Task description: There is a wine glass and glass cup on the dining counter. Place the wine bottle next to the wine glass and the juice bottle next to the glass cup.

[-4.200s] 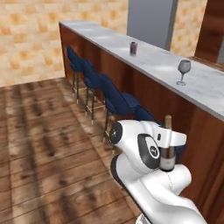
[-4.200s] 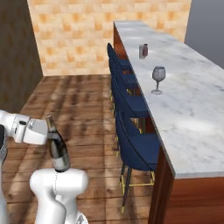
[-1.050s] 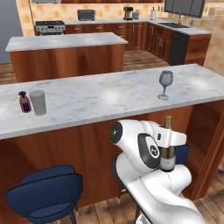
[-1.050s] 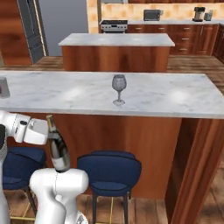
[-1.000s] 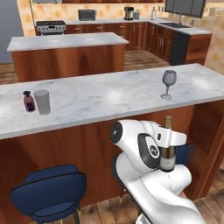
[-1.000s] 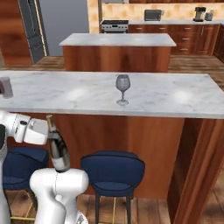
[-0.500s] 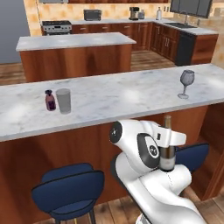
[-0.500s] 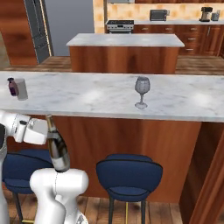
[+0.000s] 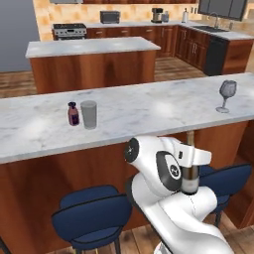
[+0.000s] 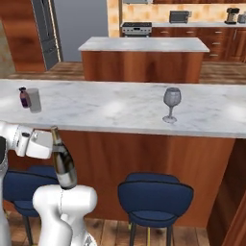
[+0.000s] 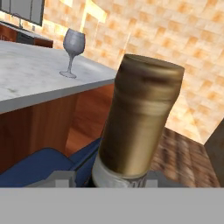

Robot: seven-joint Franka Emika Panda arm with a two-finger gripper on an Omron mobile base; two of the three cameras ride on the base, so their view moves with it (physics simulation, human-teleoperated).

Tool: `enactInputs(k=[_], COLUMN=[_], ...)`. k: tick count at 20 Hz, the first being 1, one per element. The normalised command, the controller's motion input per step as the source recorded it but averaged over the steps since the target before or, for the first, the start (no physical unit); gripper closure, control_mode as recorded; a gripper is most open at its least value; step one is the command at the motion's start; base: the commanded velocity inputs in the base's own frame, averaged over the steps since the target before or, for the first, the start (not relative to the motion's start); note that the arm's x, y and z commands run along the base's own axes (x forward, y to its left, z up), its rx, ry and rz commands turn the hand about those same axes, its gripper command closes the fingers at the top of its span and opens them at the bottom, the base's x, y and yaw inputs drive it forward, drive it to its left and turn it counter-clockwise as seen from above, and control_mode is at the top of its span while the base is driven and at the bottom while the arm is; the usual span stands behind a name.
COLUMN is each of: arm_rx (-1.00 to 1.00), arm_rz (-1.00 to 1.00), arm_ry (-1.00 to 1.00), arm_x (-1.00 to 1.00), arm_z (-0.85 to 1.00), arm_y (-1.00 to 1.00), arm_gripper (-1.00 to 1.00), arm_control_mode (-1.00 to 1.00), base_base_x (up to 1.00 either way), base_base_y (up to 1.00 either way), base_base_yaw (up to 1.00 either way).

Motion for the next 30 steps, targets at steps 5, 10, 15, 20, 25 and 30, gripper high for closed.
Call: enactInputs(k=[5, 10, 15, 20, 25, 30], arm_rx=[0.0, 0.0, 0.0, 0.0, 0.0, 0.0], arm_rz=[0.0, 0.0, 0.0, 0.0, 0.0, 0.0], arm_ry=[0.0, 0.0, 0.0, 0.0, 0.0, -0.01], arm_x=[0.0, 0.0, 0.0, 0.0, 0.0, -0.02], arm_z=[0.0, 0.0, 0.0, 0.0, 0.0, 0.23], arm_y=[0.0, 0.0, 0.0, 0.0, 0.0, 0.04], arm_gripper=[1.0, 1.0, 1.0, 1.0, 1.0, 1.0], arm_control_mode=[1.0, 1.0, 1.0, 1.0, 1.0, -1.0], base_base_x=[0.29, 0.3, 0.14, 0.0, -0.03, -0.01], base_base_y=[0.41, 0.28, 0.17, 0.0, 0.0, 0.0], base_base_yaw=[0.0, 0.0, 0.0, 0.0, 0.0, 0.0])
